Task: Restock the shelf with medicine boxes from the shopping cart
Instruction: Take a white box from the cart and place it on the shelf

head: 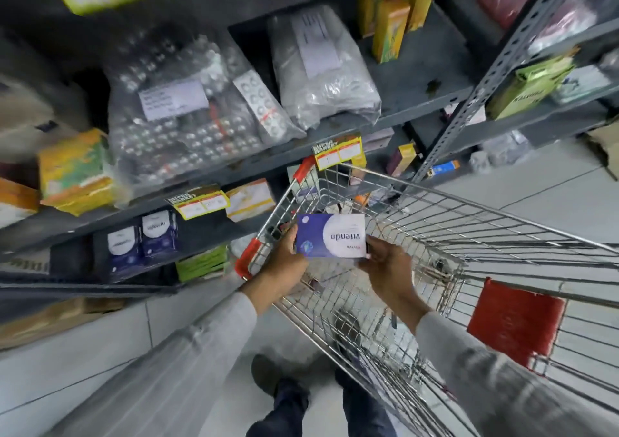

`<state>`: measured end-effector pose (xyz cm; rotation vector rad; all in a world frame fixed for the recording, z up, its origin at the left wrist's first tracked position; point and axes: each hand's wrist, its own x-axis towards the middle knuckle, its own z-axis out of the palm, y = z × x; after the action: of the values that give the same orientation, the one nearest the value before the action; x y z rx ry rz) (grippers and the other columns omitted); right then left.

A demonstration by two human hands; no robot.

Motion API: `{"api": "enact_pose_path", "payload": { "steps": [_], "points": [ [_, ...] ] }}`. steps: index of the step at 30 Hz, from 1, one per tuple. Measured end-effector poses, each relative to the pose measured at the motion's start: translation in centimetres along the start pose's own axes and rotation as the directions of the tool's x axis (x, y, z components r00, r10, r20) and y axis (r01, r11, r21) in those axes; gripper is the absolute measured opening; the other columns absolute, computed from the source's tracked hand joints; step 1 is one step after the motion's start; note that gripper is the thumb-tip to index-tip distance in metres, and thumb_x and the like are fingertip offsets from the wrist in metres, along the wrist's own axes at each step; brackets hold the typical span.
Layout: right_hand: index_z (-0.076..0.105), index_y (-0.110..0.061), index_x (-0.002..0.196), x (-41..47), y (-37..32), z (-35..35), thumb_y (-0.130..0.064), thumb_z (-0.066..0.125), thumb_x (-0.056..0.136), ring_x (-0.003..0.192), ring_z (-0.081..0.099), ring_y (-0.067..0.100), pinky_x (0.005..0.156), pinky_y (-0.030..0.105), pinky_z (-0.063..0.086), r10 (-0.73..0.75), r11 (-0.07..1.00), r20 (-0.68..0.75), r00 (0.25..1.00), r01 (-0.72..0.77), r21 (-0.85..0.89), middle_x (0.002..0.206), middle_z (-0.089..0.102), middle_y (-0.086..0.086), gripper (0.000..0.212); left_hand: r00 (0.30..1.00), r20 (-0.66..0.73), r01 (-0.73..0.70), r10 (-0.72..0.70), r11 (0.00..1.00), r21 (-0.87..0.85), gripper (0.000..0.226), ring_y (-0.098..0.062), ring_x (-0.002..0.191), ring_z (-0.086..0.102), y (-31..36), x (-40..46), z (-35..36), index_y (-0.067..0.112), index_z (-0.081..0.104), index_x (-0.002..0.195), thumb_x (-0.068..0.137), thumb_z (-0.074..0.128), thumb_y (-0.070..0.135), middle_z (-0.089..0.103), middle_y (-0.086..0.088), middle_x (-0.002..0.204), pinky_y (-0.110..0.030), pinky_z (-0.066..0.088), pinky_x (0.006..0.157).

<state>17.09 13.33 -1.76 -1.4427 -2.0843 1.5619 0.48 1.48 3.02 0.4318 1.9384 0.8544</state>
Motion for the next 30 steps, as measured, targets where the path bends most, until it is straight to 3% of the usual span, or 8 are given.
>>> {"api": "enact_pose_path", "payload": {
  "steps": [4,7,11,16,20,24,27,30],
  "points": [
    [0.074,-0.006,0.124,-3.7,-7.5,-4.3,0.009,0.079,0.081,0.101,0.07,0.007,0.092,0.015,0.055,-0.166,0.962,-0.116,0.979,0.187,0.197,0.118,0.076,0.009,0.046,0.965,-0.105,-0.251,0.239,0.961,-0.12,0.071,-0.019,0.134,0.059,6.1,-5.4,-3.2,0.018,0.038,0.155,0.091,0.058,-0.004,0.054,-0.01,0.15,-0.046,0.052,0.108],
    [0.075,-0.027,0.122,-7.3,-14.4,-7.7,-0.011,0.075,0.089,0.091,0.069,0.0,0.084,0.011,0.05,-0.333,0.906,-0.216,0.918,0.375,0.196,0.101,0.077,0.0,0.037,0.899,-0.175,-0.431,0.401,0.882,-0.191,0.068,-0.027,0.129,0.06,10.3,-10.0,-6.0,0.031,0.043,0.15,0.086,0.062,0.016,0.057,-0.018,0.148,-0.049,0.048,0.112],
    [0.075,-0.045,0.122,-12.1,-23.6,-11.4,-0.035,0.065,0.096,0.1,0.066,0.022,0.09,0.041,0.052,-0.486,0.806,-0.305,0.819,0.555,0.207,0.098,0.073,-0.022,0.03,0.807,-0.304,-0.577,0.506,0.785,-0.224,0.066,-0.029,0.125,0.065,14.7,-15.6,-9.4,0.038,0.047,0.15,0.088,0.071,0.036,0.058,-0.021,0.141,-0.06,0.049,0.11],
    [0.08,-0.038,0.11,-16.6,-33.3,-12.9,-0.031,0.071,0.094,0.108,0.072,0.012,0.095,0.042,0.058,-0.598,0.666,-0.376,0.708,0.699,0.258,0.11,0.077,-0.01,0.02,0.635,-0.396,-0.765,0.663,0.609,-0.209,0.062,-0.018,0.129,0.064,19.1,-21.7,-14.0,0.039,0.043,0.153,0.096,0.067,0.038,0.067,-0.003,0.142,-0.047,0.052,0.11],
    [0.079,-0.028,0.12,-19.2,-39.8,-11.8,-0.032,0.067,0.099,0.11,0.075,0.018,0.096,0.046,0.06,-0.704,0.576,-0.304,0.642,0.767,0.283,0.117,0.08,-0.008,0.024,0.546,-0.455,-0.834,0.704,0.508,-0.215,0.054,0.001,0.11,0.072,20.9,-26.5,-20.0,0.046,0.042,0.15,0.101,0.061,0.031,0.077,0.022,0.118,-0.018,0.059,0.083],
    [0.077,-0.027,0.125,-20.4,-46.4,-7.7,-0.036,0.067,0.098,0.112,0.075,0.019,0.095,0.05,0.061,-0.78,0.509,-0.241,0.578,0.809,0.293,0.121,0.079,-0.005,0.03,0.491,-0.565,-0.864,0.663,0.456,-0.216,0.056,-0.006,0.124,0.066,20.8,-31.0,-27.0,0.032,0.043,0.155,0.101,0.057,0.038,0.071,0.025,0.13,-0.035,0.055,0.105],
    [0.078,-0.029,0.122,-21.1,-51.4,-3.1,-0.034,0.064,0.098,0.106,0.076,0.009,0.086,0.035,0.062,-0.841,0.445,-0.192,0.506,0.849,0.286,0.115,0.08,-0.013,0.028,0.478,-0.644,-0.861,0.598,0.464,-0.208,0.035,-0.006,0.112,0.072,19.9,-33.8,-32.2,0.037,0.071,0.128,0.1,0.052,0.046,0.078,0.011,0.121,-0.026,0.059,0.092],
    [0.079,-0.034,0.114,-21.1,-56.0,2.2,-0.045,0.061,0.093,0.097,0.078,0.015,0.085,0.048,0.063,-0.835,0.481,-0.15,0.529,0.835,0.267,0.106,0.082,-0.012,0.03,0.457,-0.68,-0.855,0.574,0.493,-0.159,0.045,-0.004,0.097,0.077,18.4,-36.1,-37.5,0.043,0.082,0.091,0.106,0.041,0.052,0.083,0.011,0.102,-0.02,0.059,0.076]
  ]
}}
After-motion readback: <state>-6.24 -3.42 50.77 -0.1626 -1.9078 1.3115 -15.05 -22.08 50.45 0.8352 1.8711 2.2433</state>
